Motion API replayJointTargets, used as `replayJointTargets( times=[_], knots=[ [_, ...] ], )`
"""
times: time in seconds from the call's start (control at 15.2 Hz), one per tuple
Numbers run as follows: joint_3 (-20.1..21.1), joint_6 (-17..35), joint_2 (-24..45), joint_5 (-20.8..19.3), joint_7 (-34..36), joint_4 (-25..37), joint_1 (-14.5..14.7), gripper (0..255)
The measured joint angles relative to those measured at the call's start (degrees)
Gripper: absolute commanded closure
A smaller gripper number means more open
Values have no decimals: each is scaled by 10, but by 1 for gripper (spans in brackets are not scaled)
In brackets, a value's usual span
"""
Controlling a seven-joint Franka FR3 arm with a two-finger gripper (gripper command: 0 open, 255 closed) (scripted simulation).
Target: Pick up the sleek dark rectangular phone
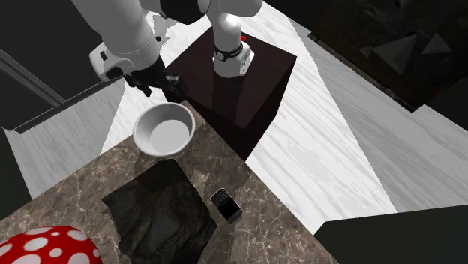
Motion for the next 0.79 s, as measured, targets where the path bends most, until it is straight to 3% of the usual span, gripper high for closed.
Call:
replayJointTargets(
  times=[0.79],
  knots=[
    [39,158,218,12,-84,81,54,0]
  ],
)
